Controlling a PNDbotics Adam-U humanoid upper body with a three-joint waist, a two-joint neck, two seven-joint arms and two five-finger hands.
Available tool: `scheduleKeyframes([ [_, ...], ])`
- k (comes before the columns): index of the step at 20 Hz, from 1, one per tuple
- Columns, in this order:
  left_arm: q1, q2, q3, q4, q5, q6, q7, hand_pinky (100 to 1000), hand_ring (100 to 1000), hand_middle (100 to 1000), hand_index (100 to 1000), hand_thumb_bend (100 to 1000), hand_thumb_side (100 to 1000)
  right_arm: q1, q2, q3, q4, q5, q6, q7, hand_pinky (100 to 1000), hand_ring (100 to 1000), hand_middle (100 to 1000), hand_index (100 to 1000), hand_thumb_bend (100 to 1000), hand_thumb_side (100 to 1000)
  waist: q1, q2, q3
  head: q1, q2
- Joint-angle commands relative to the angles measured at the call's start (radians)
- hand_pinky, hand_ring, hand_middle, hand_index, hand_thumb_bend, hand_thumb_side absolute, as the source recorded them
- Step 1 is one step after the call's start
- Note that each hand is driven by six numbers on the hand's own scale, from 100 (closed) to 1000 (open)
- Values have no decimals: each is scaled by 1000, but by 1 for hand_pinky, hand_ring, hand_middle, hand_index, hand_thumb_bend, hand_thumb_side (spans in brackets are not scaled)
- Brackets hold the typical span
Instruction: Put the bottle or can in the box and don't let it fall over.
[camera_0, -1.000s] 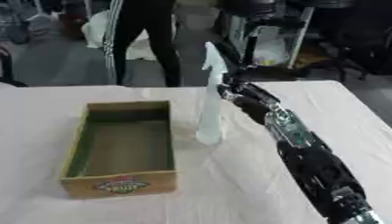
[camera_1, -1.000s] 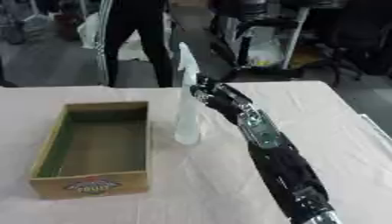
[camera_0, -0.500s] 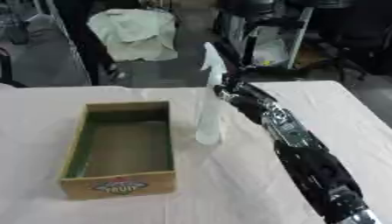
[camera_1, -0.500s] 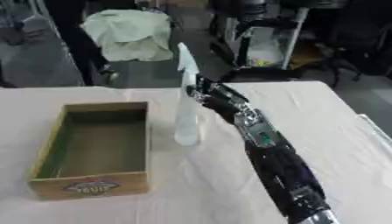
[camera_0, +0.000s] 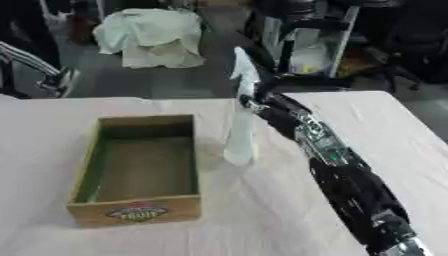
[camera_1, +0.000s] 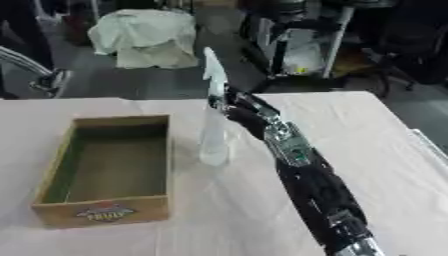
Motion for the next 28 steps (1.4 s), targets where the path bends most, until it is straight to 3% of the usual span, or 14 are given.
scheduleKeyframes([
  [1,-15,10,-1,-16,0,-2,-3,1000,1000,1000,828,102,811,-27,-12,-2,-10,3,3,0,974,1000,1000,1000,100,470,5,-8,1,-3,-14],
  [11,-17,9,-1,-16,1,-1,-3,1000,1000,1000,827,102,812,-31,1,-2,-7,-10,18,2,944,996,1000,978,100,470,6,-7,2,-9,-18],
  [18,-17,8,-2,-16,1,-1,-4,1000,1000,1000,827,101,811,-29,14,-3,-2,-19,40,-2,880,911,1000,913,100,470,7,-5,2,-14,-20],
  [28,-17,6,-4,-15,0,0,-6,1000,1000,1000,826,101,812,-33,29,-4,3,-48,63,-16,783,798,904,830,100,470,9,-2,3,-21,-23],
])
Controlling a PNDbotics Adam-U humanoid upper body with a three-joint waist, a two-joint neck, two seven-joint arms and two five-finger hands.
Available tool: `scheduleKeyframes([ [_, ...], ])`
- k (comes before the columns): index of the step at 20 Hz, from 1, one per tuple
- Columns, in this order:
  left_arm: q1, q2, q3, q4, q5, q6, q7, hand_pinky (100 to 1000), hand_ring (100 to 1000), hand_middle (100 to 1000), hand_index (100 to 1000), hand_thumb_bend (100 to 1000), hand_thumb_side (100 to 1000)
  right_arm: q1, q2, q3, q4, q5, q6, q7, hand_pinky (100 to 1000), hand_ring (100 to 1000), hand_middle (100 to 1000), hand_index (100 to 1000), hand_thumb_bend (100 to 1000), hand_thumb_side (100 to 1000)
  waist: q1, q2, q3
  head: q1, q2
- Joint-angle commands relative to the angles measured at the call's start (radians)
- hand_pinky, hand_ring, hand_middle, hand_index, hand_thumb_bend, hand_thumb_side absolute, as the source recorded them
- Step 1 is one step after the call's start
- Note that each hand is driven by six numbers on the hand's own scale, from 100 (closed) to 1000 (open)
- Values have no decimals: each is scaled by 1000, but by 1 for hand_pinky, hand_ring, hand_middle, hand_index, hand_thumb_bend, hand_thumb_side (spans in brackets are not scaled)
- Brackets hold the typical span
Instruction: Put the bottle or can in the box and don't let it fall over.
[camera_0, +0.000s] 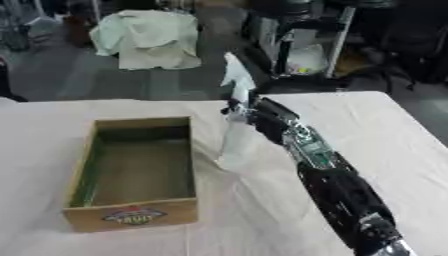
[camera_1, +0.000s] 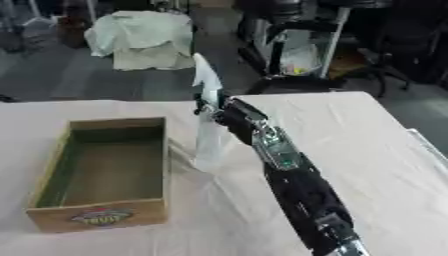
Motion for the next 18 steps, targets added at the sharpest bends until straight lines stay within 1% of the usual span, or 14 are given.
scheduleKeyframes([
  [1,-12,7,1,-15,0,-1,-5,1000,1000,1000,826,101,812,-21,-7,-5,-3,-15,6,-9,777,791,900,827,100,470,6,-8,1,-4,-13],
  [4,-12,6,2,-15,0,-1,-5,1000,1000,1000,826,101,812,-18,-2,-7,-2,-25,4,-22,725,750,860,785,100,470,7,-7,0,-4,-13],
  [5,-12,5,2,-15,0,-1,-5,1000,1000,1000,825,101,812,-17,1,-7,-2,-28,1,-27,696,724,834,759,100,470,7,-7,0,-3,-12],
  [6,-12,5,2,-15,0,-1,-5,1000,1000,1000,825,101,812,-16,3,-7,-2,-32,-1,-33,696,724,834,759,100,470,7,-7,0,-3,-11],
  [7,-12,5,2,-15,0,-1,-5,1000,1000,1000,825,101,812,-16,5,-8,-2,-38,-3,-40,639,668,785,709,100,470,8,-7,-1,-3,-11],
  [9,-12,4,2,-15,0,-1,-5,1000,1000,1000,823,101,812,-15,10,-10,-2,-57,-9,-57,562,601,719,639,100,470,8,-6,-1,-3,-10],
  [10,-12,4,2,-15,0,-1,-5,1000,1000,1000,823,101,812,-15,12,-11,-2,-71,-12,-67,552,593,708,629,100,470,8,-6,-1,-4,-10],
  [11,-13,4,2,-15,0,-1,-5,1000,1000,1000,822,101,812,-15,14,-11,-2,-85,-16,-76,488,537,637,556,100,470,8,-6,-1,-4,-10],
  [13,-13,3,2,-15,0,-1,-5,1000,1000,1000,819,101,811,-14,16,-10,-3,-111,-27,-96,431,493,584,500,100,470,8,-5,-1,-4,-11],
  [16,-14,2,2,-15,1,-1,-4,1000,1000,1000,816,100,809,-14,21,-7,-2,-136,-44,-125,375,454,538,451,100,470,8,-5,0,-7,-11],
  [18,-15,2,3,-15,1,-1,-4,1000,1000,1000,814,100,808,-12,22,-3,1,-145,-50,-137,317,406,491,402,100,470,8,-5,0,-8,-11],
])
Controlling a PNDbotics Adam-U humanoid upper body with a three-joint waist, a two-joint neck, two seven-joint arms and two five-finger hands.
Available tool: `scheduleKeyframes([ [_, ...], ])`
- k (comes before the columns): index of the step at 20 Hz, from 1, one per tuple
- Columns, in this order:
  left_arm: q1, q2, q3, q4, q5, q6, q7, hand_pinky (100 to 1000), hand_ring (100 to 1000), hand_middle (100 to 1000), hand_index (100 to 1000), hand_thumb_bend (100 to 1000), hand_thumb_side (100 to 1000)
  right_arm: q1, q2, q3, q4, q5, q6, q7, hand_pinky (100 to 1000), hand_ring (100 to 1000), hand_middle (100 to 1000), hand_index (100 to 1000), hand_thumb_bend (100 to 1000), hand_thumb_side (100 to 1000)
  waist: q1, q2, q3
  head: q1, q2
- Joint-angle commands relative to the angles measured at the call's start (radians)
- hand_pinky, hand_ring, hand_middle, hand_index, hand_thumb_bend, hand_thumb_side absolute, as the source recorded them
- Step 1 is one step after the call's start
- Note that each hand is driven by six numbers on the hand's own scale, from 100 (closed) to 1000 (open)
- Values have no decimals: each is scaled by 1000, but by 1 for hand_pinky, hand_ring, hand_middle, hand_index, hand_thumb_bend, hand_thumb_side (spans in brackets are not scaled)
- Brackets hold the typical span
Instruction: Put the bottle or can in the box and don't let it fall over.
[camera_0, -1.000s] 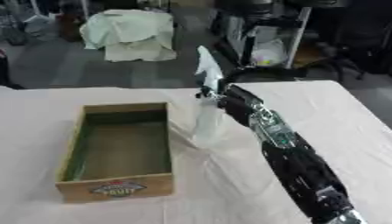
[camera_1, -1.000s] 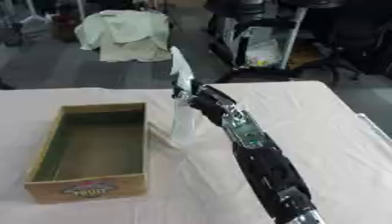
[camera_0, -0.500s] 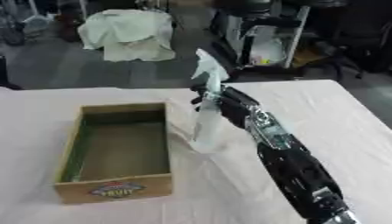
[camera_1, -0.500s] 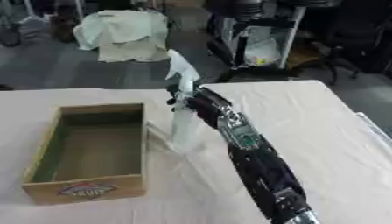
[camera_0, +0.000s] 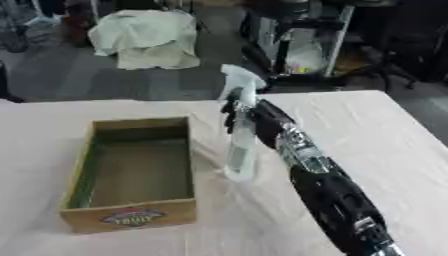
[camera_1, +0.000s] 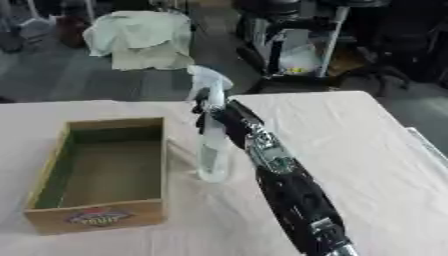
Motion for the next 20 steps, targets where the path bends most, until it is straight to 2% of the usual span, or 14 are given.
scheduleKeyframes([
  [1,-14,11,3,-15,2,-1,-4,1000,1000,1000,812,100,808,-15,-9,0,-2,-22,-9,-24,281,368,459,368,100,462,5,-10,0,-5,-9],
  [4,-13,11,3,-16,2,-1,-4,1000,1000,1000,806,100,807,-13,-8,0,6,-18,-2,-55,250,321,415,331,100,422,5,-10,0,-6,-10],
  [6,-13,11,3,-15,2,0,-4,1000,1000,1000,802,100,808,-13,-9,0,8,-9,2,-78,214,272,370,296,100,362,5,-10,-1,-6,-11],
  [10,-12,12,2,-15,1,1,-8,1000,1000,1000,794,100,806,-14,-12,1,-6,19,-15,-129,197,249,347,275,100,305,5,-11,-2,-7,-9],
  [16,-12,13,1,-15,3,1,-11,1000,1000,1000,789,100,805,-20,-19,10,-50,73,-78,-168,175,236,332,260,100,415,4,-14,-2,-8,-7],
  [20,-11,14,1,-15,3,1,-11,1000,1000,1000,787,100,805,-26,-23,13,-82,57,-83,-160,169,230,322,253,100,423,3,-15,-2,-9,-8],
])
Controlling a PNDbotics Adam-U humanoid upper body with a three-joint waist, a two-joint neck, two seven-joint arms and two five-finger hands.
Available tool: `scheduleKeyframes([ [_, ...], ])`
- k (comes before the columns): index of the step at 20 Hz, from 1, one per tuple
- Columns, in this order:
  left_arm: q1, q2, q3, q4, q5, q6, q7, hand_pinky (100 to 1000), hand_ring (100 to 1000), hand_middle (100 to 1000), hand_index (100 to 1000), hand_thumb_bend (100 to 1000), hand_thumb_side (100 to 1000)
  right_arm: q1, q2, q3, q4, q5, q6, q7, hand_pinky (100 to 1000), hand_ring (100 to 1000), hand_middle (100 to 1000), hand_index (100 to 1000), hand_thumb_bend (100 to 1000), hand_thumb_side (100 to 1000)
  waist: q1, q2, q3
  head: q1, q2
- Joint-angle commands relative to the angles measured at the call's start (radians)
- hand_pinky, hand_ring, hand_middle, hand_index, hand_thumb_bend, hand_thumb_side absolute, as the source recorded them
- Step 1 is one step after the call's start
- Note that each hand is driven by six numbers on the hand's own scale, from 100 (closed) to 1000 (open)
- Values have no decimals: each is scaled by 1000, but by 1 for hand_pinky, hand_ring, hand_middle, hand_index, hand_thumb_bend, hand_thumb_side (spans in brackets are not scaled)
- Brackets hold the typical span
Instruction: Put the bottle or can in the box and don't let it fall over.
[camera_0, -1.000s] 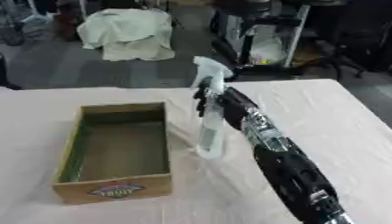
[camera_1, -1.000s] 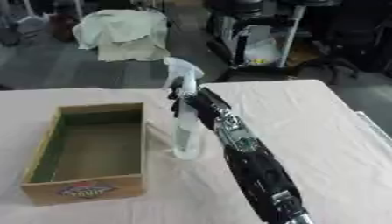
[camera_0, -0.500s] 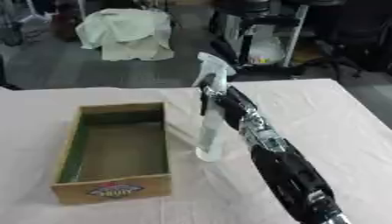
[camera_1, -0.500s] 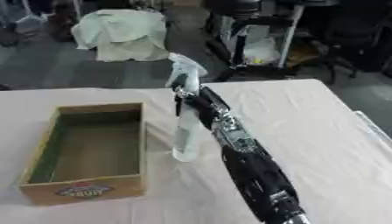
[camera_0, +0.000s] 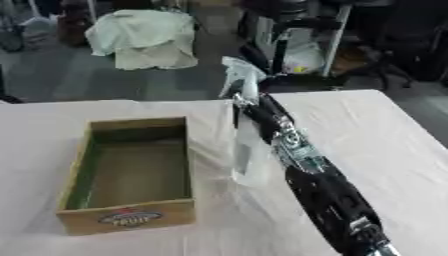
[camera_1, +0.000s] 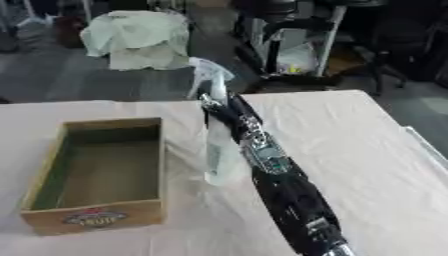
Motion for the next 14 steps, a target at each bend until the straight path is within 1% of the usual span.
scheduleKeyframes([
  [1,-11,14,0,-15,3,0,-4,1000,1000,1000,787,100,805,-28,-26,3,-48,-17,-3,3,166,227,316,248,100,424,3,-15,-1,-3,-8],
  [5,-11,15,-1,-14,2,0,-5,1000,1000,1000,786,100,805,-40,-33,6,-69,-47,3,6,120,187,270,210,100,424,3,-15,-1,-7,-7],
  [9,-10,15,-2,-14,1,1,-6,1000,1000,1000,785,100,805,-57,-41,6,-80,-72,1,1,115,182,264,206,100,434,2,-16,0,-9,-6],
  [11,-11,15,-3,-14,2,2,-7,1000,1000,1000,784,100,804,-74,-50,10,-86,-82,-6,2,116,183,264,206,100,448,1,-17,1,-11,-5],
  [12,-11,15,-3,-13,2,3,-7,1000,1000,1000,783,100,804,-85,-54,13,-91,-88,-13,5,118,183,263,206,100,470,1,-18,2,-12,-5],
  [14,-11,16,-4,-13,2,4,-8,1000,1000,1000,782,100,803,-109,-61,18,-96,-102,-24,8,119,184,263,206,100,470,0,-19,4,-16,-7],
])
